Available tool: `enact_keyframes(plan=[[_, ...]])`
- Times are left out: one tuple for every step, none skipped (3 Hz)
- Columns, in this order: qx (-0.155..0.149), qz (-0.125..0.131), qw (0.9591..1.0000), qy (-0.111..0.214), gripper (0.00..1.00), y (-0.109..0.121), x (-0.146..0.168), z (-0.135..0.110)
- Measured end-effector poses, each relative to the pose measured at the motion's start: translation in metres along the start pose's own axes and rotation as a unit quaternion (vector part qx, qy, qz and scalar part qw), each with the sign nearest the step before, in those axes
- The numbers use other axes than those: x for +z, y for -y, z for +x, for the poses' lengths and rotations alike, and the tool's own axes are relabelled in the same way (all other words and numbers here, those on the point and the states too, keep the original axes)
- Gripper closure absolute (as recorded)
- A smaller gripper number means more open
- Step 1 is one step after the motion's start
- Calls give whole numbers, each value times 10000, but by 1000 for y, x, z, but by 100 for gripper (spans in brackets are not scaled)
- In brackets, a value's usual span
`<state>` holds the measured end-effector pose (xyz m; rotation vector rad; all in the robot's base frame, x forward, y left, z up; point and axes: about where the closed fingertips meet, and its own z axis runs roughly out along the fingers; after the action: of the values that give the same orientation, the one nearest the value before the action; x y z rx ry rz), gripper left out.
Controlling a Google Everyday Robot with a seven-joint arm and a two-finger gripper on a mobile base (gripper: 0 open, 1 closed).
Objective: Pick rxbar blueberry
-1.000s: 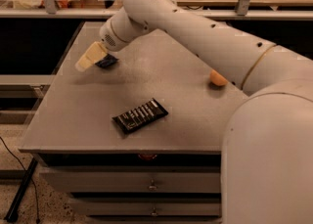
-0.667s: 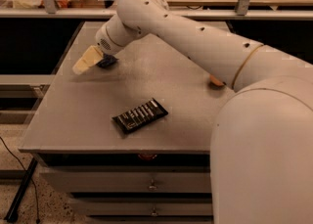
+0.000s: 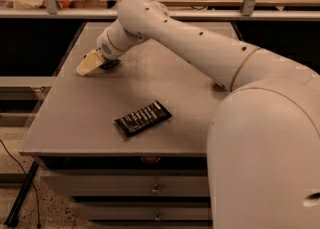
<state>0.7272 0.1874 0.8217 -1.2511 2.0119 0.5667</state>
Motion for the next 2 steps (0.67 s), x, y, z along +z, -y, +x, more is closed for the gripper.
enact_keyframes(plan=[[0,0,10000,0,64,0,-3,-3],[1,0,10000,-1,87,0,-5,-6]])
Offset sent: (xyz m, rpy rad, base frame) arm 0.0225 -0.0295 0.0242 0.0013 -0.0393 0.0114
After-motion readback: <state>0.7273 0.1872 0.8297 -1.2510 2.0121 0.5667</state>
